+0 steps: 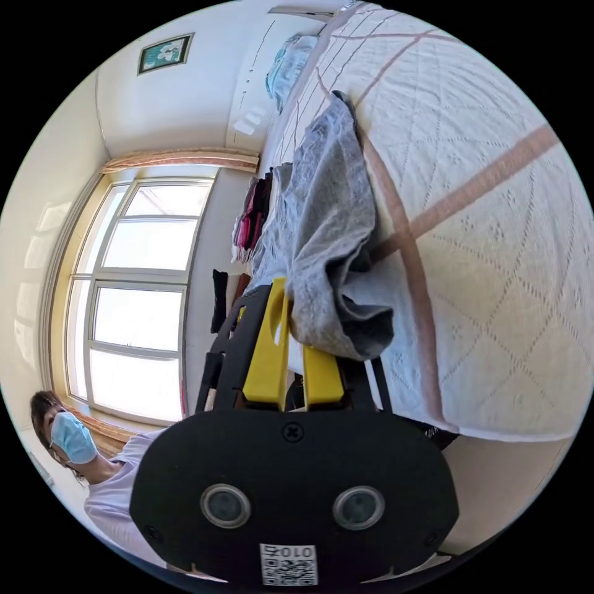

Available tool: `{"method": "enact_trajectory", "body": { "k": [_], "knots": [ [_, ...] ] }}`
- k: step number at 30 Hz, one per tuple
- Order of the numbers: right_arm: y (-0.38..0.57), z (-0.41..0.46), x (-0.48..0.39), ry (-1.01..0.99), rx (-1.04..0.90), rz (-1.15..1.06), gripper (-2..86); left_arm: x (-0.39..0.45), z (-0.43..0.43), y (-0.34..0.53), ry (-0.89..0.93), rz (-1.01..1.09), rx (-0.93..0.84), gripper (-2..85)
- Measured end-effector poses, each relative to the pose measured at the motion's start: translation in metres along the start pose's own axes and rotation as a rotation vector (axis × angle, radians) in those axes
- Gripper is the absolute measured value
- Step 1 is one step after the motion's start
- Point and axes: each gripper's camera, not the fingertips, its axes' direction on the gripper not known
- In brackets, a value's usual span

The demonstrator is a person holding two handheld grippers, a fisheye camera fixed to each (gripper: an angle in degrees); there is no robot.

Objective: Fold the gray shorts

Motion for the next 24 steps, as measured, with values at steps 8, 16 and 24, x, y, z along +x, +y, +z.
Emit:
{"method": "enact_trajectory", "body": {
  "k": [8,16,24],
  "knots": [
    [0.018,-0.047,-0.087,0.052,0.012,-0.137,3.1,0.063,-0.019,0.008,-0.028,0.188,-0.022,3.2],
    [0.051,-0.042,-0.097,0.086,-0.063,-0.096,3.4,0.046,-0.049,0.064,-0.102,0.155,-0.024,3.3],
    [0.084,-0.064,-0.094,0.416,-0.07,-0.069,4.9,-0.006,-0.087,0.12,-0.185,0.064,0.001,3.8]
  ]
}}
